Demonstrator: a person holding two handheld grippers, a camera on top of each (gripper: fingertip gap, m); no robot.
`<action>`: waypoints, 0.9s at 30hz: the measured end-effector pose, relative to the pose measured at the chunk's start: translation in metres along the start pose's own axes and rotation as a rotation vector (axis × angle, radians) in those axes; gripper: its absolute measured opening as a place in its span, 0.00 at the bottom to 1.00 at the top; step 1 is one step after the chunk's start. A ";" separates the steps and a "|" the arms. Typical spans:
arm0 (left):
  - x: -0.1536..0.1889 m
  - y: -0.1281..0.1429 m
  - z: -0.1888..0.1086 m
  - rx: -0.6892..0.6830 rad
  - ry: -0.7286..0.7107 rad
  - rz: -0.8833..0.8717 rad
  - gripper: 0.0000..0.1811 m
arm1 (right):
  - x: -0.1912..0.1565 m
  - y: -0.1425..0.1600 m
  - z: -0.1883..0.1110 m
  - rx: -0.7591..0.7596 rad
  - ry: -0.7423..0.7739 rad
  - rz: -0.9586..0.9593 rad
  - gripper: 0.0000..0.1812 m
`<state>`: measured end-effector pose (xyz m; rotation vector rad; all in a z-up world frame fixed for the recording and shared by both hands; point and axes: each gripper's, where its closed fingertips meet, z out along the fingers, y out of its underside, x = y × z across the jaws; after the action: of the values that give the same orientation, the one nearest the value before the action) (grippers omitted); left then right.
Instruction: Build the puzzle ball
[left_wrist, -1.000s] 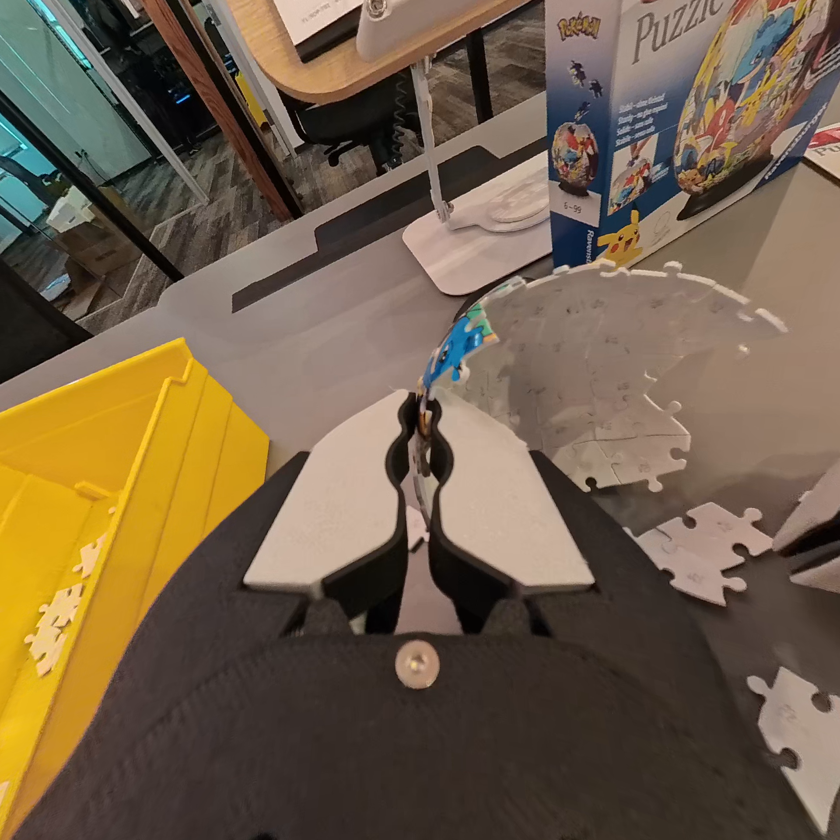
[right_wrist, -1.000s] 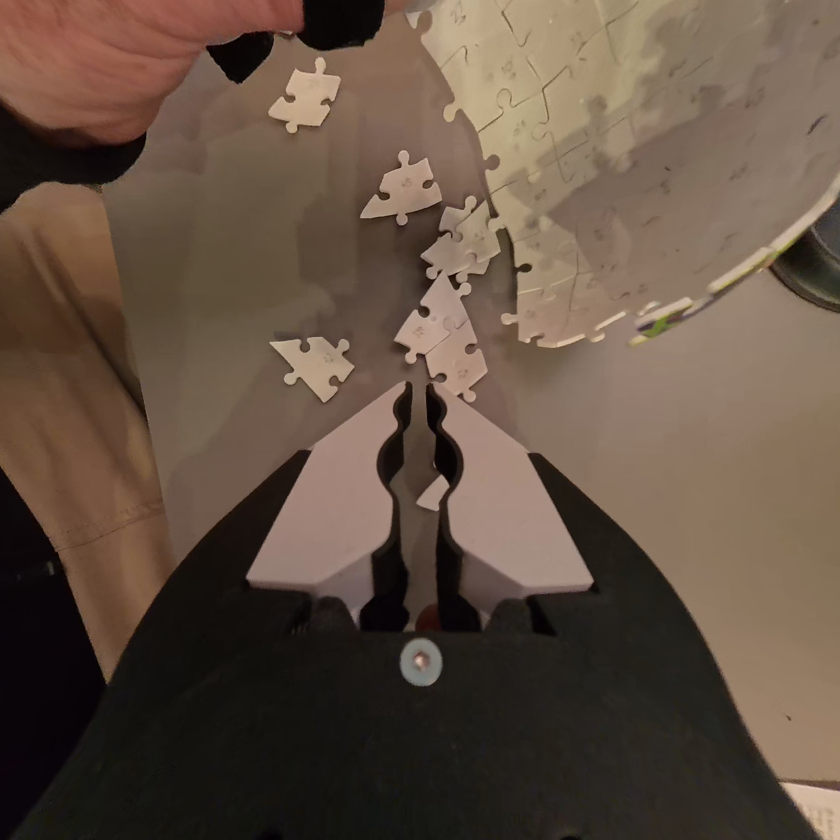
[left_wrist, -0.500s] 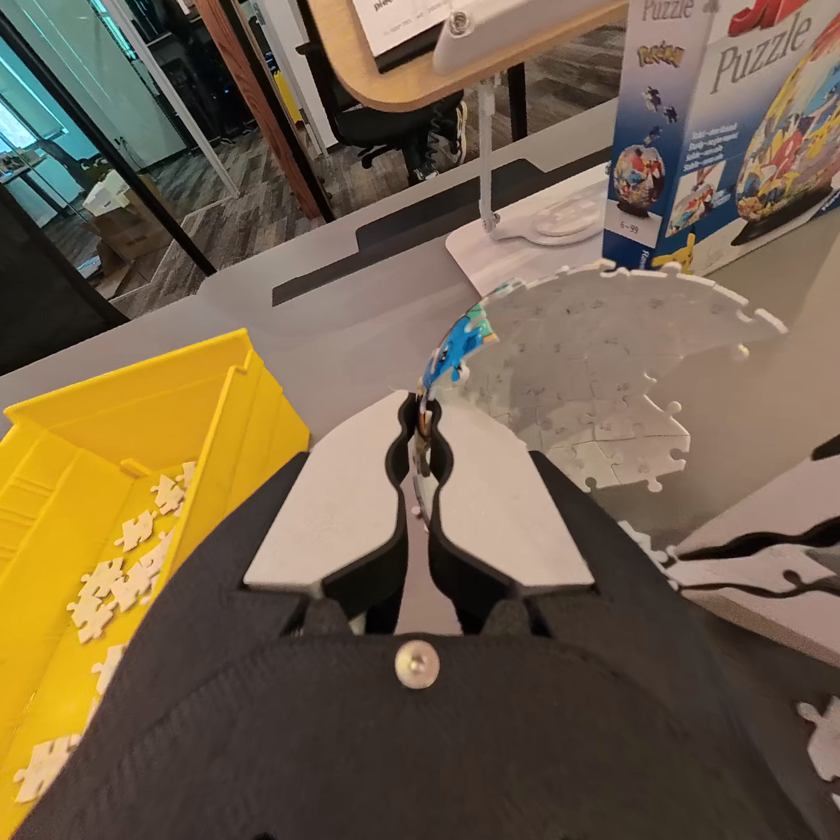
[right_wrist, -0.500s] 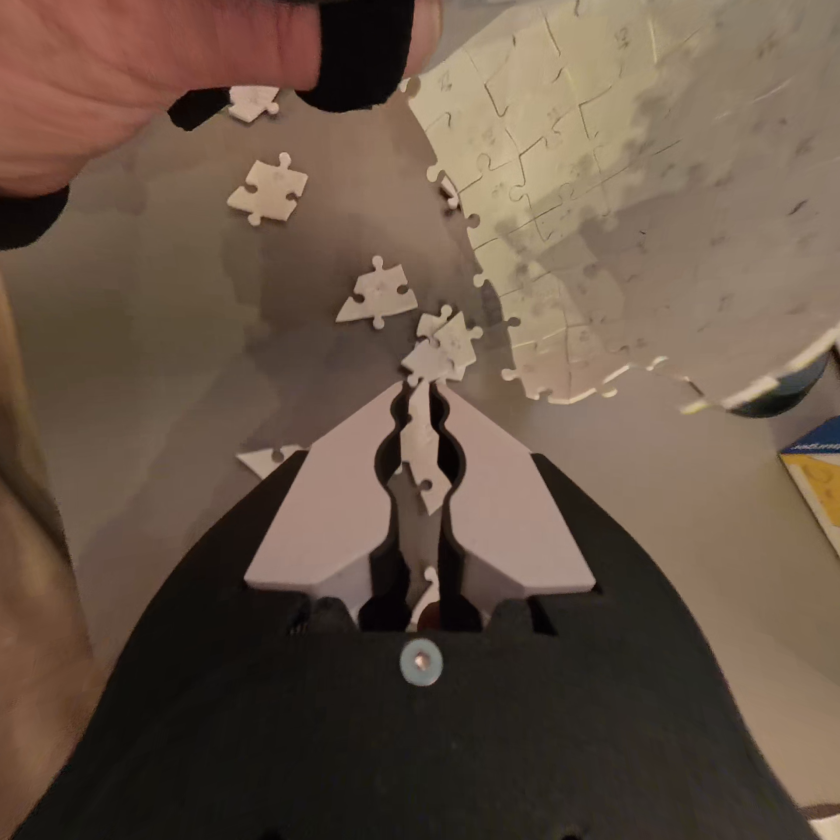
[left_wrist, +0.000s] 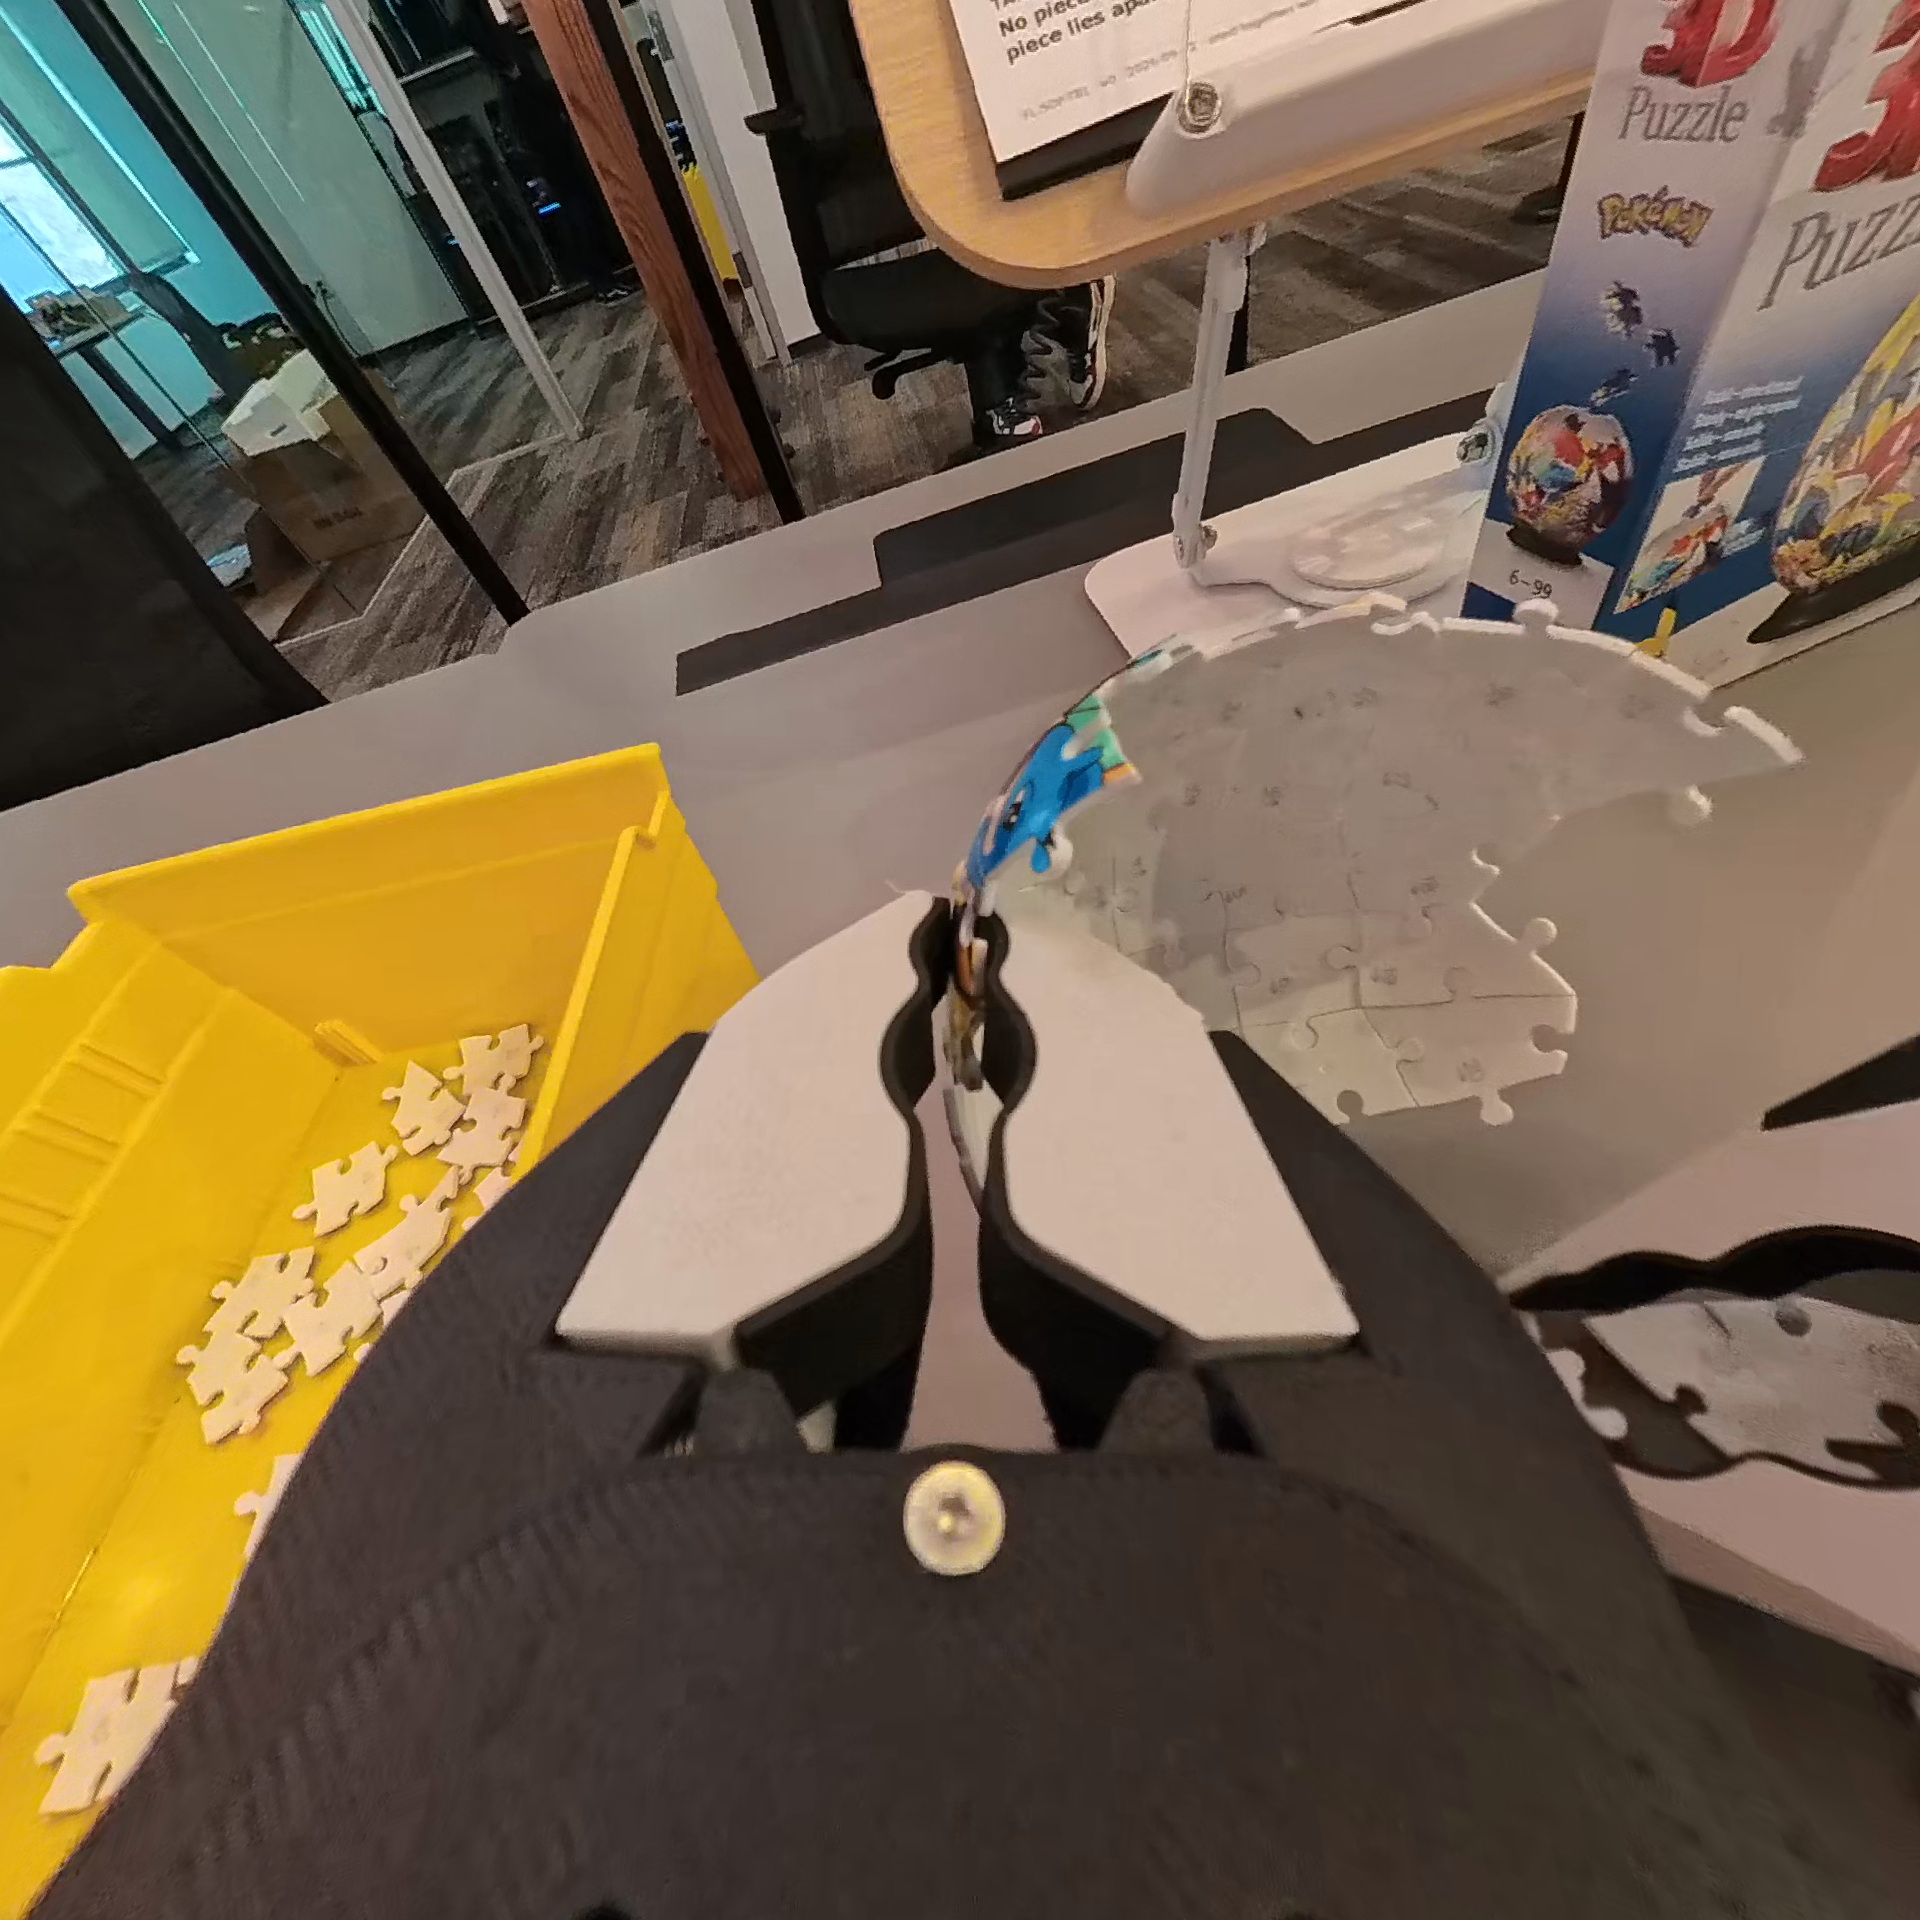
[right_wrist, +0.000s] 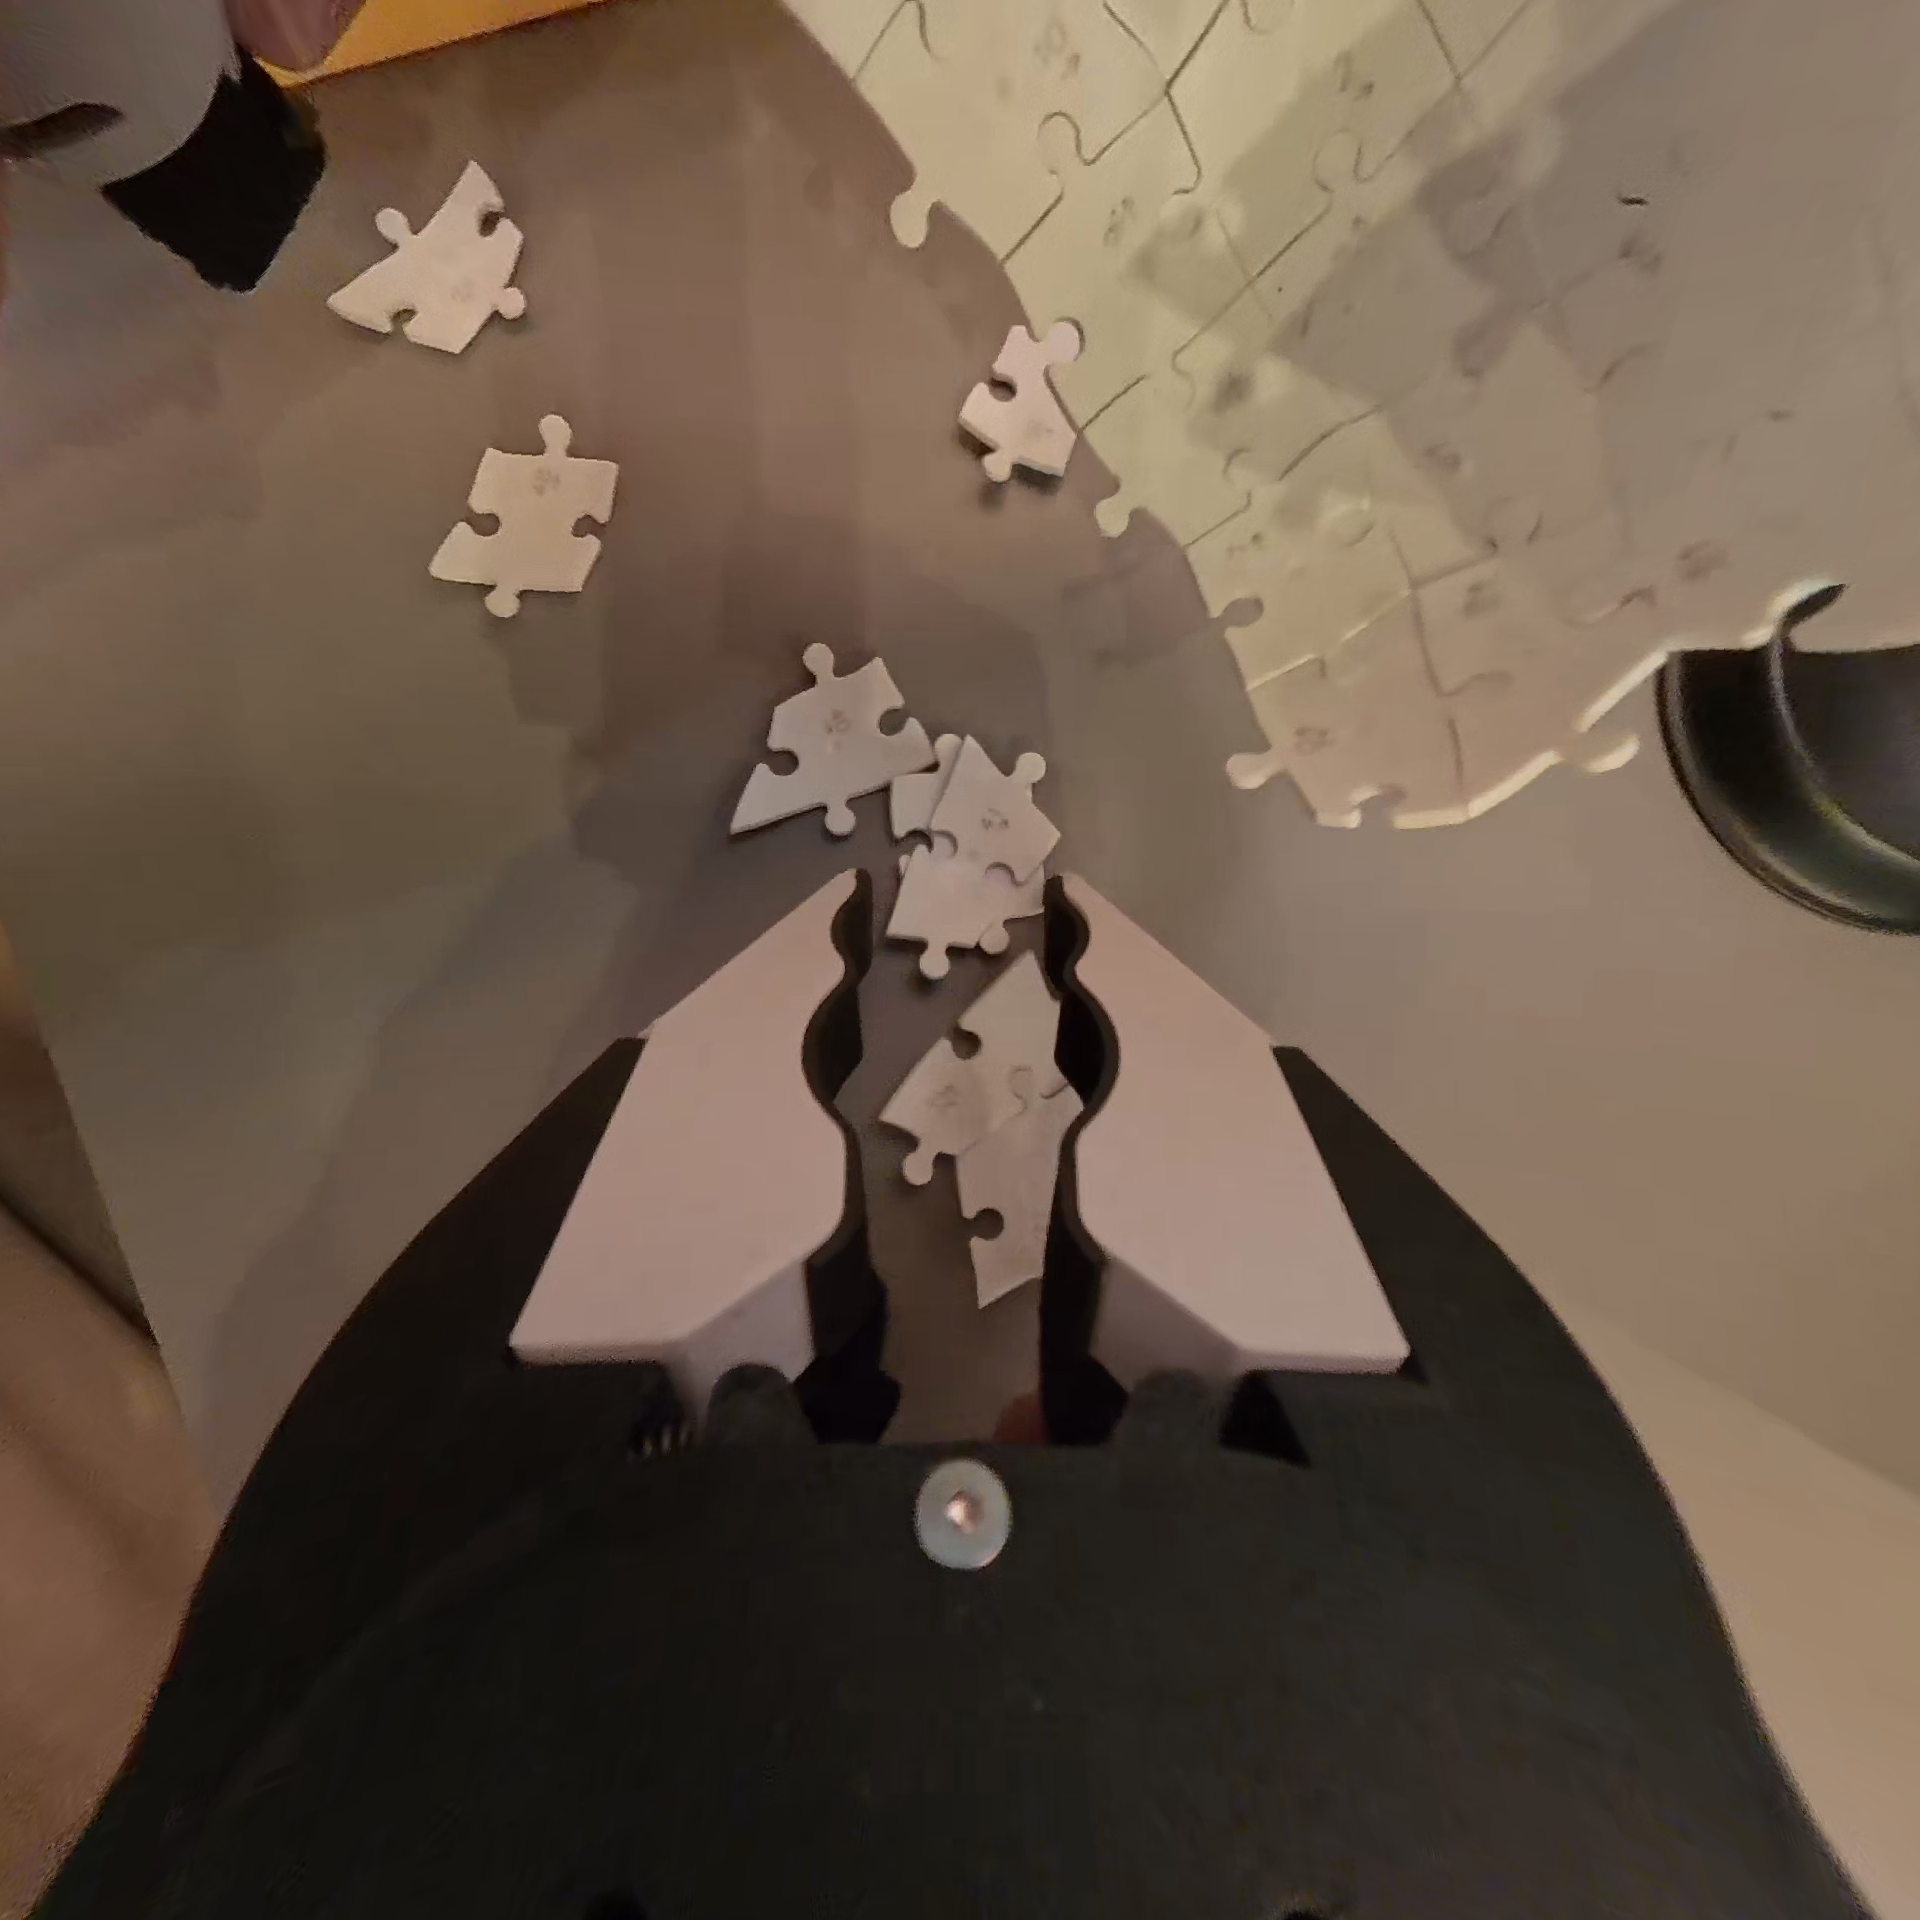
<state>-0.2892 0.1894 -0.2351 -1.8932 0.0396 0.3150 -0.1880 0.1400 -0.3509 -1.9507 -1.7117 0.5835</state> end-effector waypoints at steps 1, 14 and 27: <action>0.000 0.000 0.000 0.000 -0.001 0.000 0.02 | -0.004 -0.001 0.000 0.005 -0.018 -0.002 0.18; 0.025 0.001 -0.003 -0.013 0.052 0.023 0.02 | -0.014 0.005 -0.052 0.067 -0.226 0.007 0.20; 0.059 0.011 -0.009 -0.061 0.062 0.005 0.02 | 0.009 0.032 -0.069 0.098 -0.221 -0.088 0.20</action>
<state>-0.2323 0.1849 -0.2569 -1.9638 0.0770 0.2629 -0.1205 0.1401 -0.3151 -1.7886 -1.8526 0.8607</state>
